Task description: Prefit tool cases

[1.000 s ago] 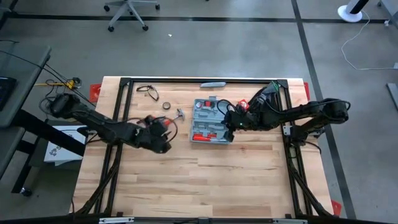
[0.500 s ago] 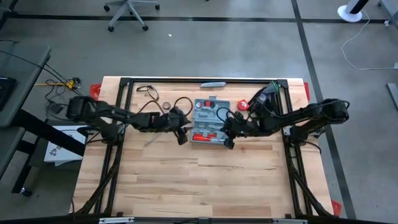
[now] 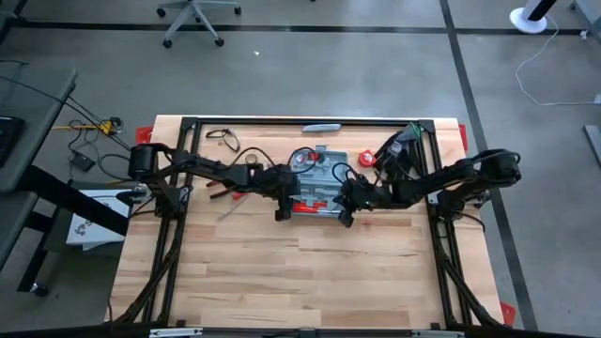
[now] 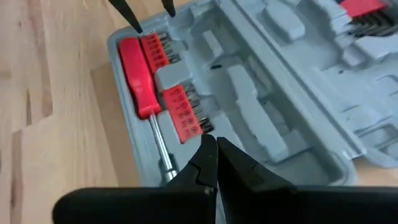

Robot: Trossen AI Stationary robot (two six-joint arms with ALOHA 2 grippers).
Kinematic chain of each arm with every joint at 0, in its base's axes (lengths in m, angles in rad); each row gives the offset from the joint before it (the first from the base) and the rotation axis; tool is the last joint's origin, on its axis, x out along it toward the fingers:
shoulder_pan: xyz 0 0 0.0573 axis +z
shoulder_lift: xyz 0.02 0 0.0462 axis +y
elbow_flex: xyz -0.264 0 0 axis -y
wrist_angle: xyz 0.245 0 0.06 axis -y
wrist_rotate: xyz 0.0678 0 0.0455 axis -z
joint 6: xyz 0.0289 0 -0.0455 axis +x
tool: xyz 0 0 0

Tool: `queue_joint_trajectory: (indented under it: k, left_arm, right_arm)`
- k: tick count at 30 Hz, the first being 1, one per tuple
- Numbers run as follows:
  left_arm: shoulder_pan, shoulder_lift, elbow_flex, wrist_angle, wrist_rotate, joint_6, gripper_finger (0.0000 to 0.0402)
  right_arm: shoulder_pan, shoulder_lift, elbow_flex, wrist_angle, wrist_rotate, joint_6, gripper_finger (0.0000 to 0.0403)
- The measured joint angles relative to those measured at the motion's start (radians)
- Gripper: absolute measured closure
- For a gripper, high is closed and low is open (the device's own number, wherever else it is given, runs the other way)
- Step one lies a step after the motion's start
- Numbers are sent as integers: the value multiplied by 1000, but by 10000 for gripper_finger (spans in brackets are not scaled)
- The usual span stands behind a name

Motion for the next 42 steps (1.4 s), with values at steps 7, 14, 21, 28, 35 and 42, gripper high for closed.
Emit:
queue_joint_trajectory:
  k: [7,14,21,28,35,42]
  left_arm:
    - [-7,-2,14,-1,1,-17,275]
    - [-35,-3,14,-7,108,-7,275]
    - [-45,-3,14,-20,96,-25,275]
    - [-43,-3,14,-11,8,-27,275]
    - [-43,-3,14,34,-8,-32,275]
    - [-43,-3,14,90,-8,-23,275]
  right_arm:
    - [41,19,0,11,0,9,403]
    - [55,19,0,6,3,-7,403]
    - [54,19,0,6,53,-17,403]
    - [77,19,0,6,58,71,403]
    - [81,19,0,6,75,72,403]
    - [81,19,0,5,63,74,403]
